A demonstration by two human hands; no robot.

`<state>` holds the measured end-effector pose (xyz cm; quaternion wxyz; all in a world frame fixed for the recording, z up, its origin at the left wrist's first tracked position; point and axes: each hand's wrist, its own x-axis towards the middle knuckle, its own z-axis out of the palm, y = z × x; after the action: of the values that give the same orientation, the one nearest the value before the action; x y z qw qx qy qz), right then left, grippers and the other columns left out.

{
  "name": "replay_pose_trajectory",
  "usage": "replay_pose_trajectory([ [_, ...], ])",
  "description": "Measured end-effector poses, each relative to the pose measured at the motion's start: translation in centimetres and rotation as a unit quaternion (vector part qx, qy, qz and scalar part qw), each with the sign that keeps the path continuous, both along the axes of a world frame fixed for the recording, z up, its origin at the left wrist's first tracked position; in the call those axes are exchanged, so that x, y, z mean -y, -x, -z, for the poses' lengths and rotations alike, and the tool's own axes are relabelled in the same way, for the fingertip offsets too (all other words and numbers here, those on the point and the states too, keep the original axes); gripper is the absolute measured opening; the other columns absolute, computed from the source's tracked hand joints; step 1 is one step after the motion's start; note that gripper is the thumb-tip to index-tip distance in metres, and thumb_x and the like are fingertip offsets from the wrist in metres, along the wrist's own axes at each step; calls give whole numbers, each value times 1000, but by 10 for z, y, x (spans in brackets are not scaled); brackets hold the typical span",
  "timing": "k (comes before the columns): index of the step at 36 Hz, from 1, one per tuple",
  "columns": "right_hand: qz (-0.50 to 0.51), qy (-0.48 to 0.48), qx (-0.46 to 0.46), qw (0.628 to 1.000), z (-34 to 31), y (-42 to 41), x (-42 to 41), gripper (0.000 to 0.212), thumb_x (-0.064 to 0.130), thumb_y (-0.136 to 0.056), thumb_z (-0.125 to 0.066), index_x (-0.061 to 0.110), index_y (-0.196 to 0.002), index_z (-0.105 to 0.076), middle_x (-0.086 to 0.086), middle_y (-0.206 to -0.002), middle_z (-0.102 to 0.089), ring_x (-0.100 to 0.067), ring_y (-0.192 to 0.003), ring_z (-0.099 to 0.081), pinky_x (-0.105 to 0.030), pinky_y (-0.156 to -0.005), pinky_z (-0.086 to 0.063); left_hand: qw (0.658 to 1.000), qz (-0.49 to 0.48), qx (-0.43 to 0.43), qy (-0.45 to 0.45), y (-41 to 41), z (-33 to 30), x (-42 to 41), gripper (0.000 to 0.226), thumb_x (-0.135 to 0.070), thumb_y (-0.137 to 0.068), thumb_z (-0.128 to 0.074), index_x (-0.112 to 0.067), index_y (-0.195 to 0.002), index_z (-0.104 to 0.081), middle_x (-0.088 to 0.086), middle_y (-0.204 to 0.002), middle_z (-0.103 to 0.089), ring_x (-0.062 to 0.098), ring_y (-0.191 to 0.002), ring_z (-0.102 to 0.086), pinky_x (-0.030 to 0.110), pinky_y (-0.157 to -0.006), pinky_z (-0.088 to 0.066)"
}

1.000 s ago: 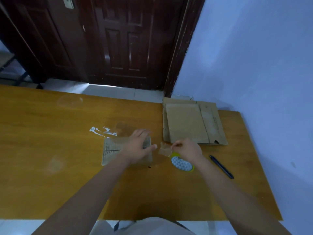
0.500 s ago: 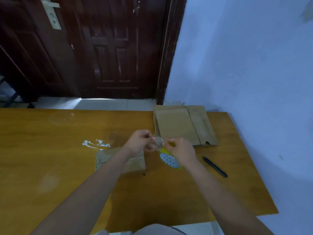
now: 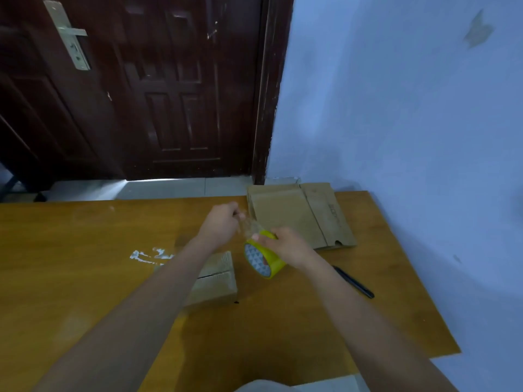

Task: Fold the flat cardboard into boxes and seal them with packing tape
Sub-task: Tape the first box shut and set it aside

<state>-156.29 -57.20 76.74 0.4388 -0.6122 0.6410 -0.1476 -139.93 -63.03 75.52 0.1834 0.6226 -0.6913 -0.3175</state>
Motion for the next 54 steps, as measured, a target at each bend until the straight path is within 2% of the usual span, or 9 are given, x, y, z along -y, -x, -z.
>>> replay_pose_trajectory([
  [7,-34,-66,277,958,3,9,-21,20,18,-91,-59,8,-108,-63,-2,-93,-66,-10,-82,-63,-21,-76,-51,995,14,-40,-91,-32,-5,11,27,-7,-94,-53,-12,-67,-51,6,-71,-56,15,-62,-53,29,-59,-49],
  [15,11,-35,280,959,1,-9,-29,22,24,-95,-53,13,-77,-60,5,-60,-58,-7,-54,-55,-20,-54,-45,993,78,63,-69,-32,-13,24,25,-11,-94,-54,-13,-69,-51,5,-73,-54,18,-70,-53,34,-68,-46],
  [21,20,-140,131,981,13,-15,-42,57,57,-87,-51,4,-100,-69,-9,-92,-71,-23,-83,-68,-32,-77,-53,987,105,123,-1,-37,-29,44,25,-19,-93,-57,-16,-69,-51,4,-80,-58,19,-83,-54,32,-74,-42],
  [25,69,-52,112,990,13,-22,-49,47,52,-88,-54,13,-63,-50,1,-56,-48,-12,-49,-49,-24,-53,-38,985,106,134,-1,-36,-18,44,20,-21,-95,-53,-18,-75,-49,5,-93,-61,21,-92,-57,37,-82,-47],
  [28,42,-73,178,980,13,-18,-63,38,36,-94,-53,18,-61,-49,12,-45,-50,2,-41,-49,-13,-46,-38,985,121,119,-25,-44,-6,41,11,-22,-96,-50,-14,-90,-53,6,-95,-60,21,-91,-56,34,-81,-45],
  [34,31,-160,223,961,41,-25,-99,23,37,-95,-50,19,-89,-62,8,-76,-62,0,-64,-61,-15,-62,-48,973,196,64,-106,-53,21,36,11,-21,-96,-51,-19,-86,-55,1,-93,-55,20,-92,-51,34,-83,-39],
  [43,132,-158,271,940,63,-48,-108,29,44,-75,-60,16,-80,-61,-2,-71,-55,-11,-61,-53,-22,-57,-44,983,152,70,-78,-48,59,32,12,-26,-92,-57,-16,-97,-62,2,-97,-62,23,-95,-58,39,-84,-47],
  [50,166,-178,259,935,72,-47,-100,20,34,-86,-59,18,-75,-63,7,-61,-60,-6,-55,-57,-20,-55,-47,994,85,52,-38,-39,80,27,16,-29,-93,-55,-22,-103,-66,3,-103,-62,21,-93,-58,30,-73,-46],
  [54,187,-180,261,930,75,-49,-99,18,33,-84,-62,17,-75,-63,3,-66,-60,-8,-56,-57,-21,-56,-47,998,33,54,-27,-32,89,23,20,-31,-93,-56,-26,-108,-68,4,-102,-61,23,-112,-50,39,-95,-41],
])
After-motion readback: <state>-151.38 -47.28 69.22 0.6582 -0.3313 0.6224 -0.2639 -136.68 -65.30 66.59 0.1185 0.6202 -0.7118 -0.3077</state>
